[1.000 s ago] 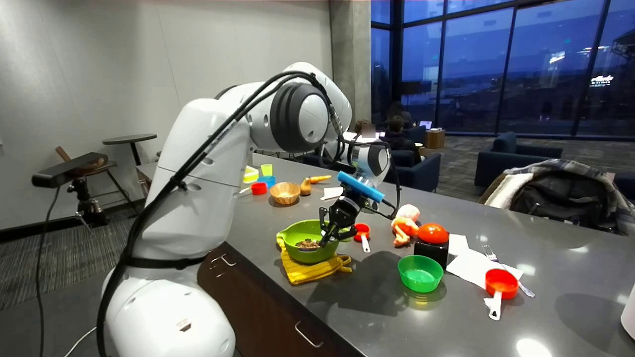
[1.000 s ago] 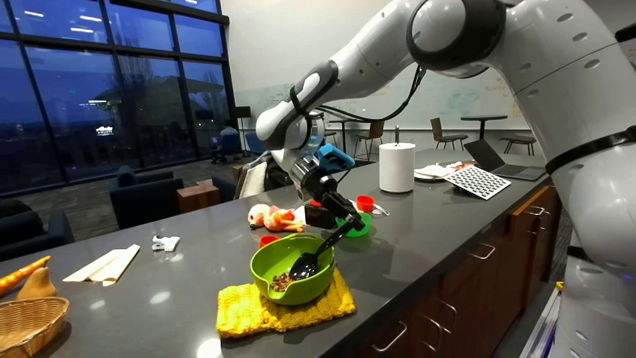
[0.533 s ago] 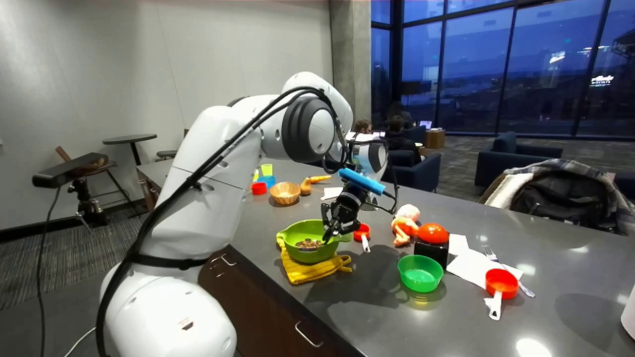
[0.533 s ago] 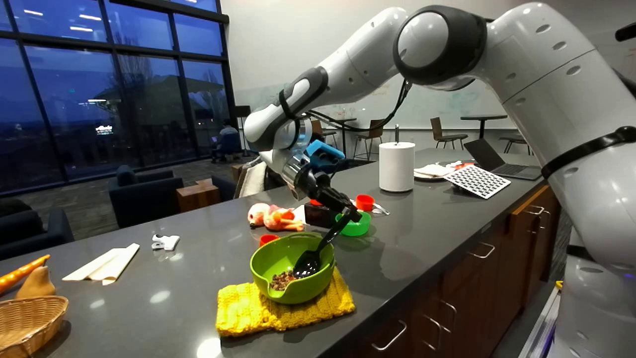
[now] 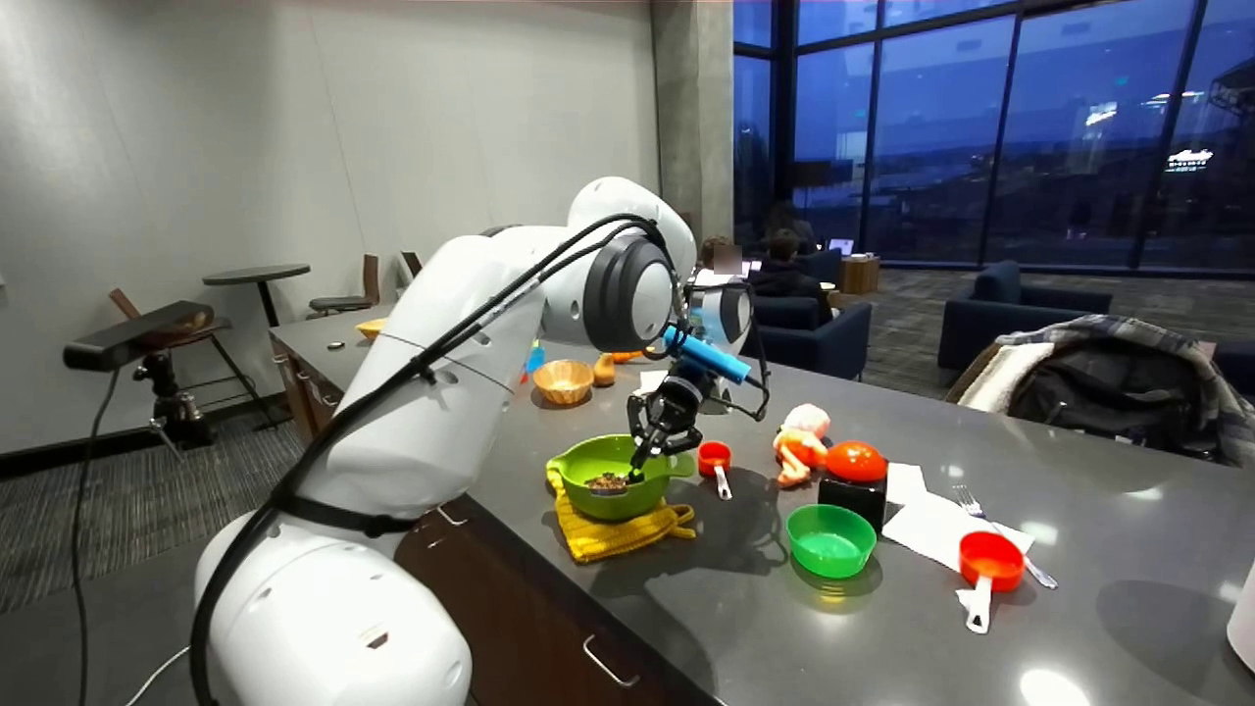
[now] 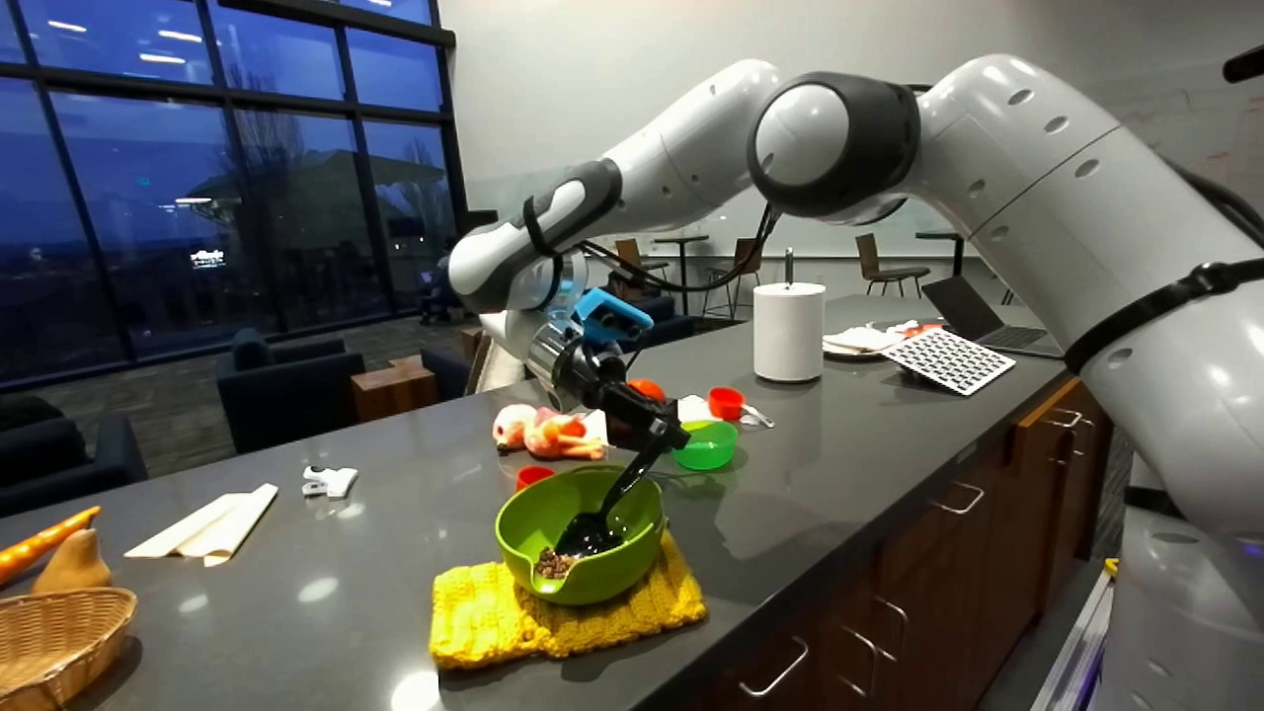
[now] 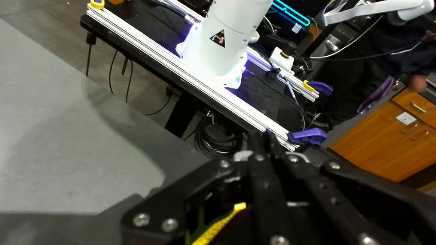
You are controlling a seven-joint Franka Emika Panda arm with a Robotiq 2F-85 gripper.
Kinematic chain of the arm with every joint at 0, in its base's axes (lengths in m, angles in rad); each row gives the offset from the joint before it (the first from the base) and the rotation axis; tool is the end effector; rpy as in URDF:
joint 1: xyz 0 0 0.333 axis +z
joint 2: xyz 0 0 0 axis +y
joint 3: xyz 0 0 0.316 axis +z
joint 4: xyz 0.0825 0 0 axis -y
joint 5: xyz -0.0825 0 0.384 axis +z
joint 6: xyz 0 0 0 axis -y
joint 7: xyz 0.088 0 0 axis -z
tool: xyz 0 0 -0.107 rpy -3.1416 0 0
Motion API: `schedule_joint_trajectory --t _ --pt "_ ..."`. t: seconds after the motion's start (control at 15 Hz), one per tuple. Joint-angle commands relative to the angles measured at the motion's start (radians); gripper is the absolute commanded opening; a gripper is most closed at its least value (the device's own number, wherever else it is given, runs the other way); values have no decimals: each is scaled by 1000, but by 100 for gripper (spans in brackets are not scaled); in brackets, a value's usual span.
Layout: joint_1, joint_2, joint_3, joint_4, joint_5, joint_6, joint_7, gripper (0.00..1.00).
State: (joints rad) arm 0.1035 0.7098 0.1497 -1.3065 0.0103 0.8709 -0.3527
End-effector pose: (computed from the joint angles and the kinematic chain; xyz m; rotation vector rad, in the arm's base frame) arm 0.5749 0.1310 0.3071 -2.3870 -0.7833 1.5966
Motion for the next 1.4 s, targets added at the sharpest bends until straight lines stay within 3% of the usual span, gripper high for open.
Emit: schedule_joint_trajectory --t 0.0,0.67,1.33 --pt "11 39 21 81 9 -69 7 1" --pt "4 37 19 67 147 -155 65 1" --pt "-38 -27 -52 -97 193 -93 144 1"
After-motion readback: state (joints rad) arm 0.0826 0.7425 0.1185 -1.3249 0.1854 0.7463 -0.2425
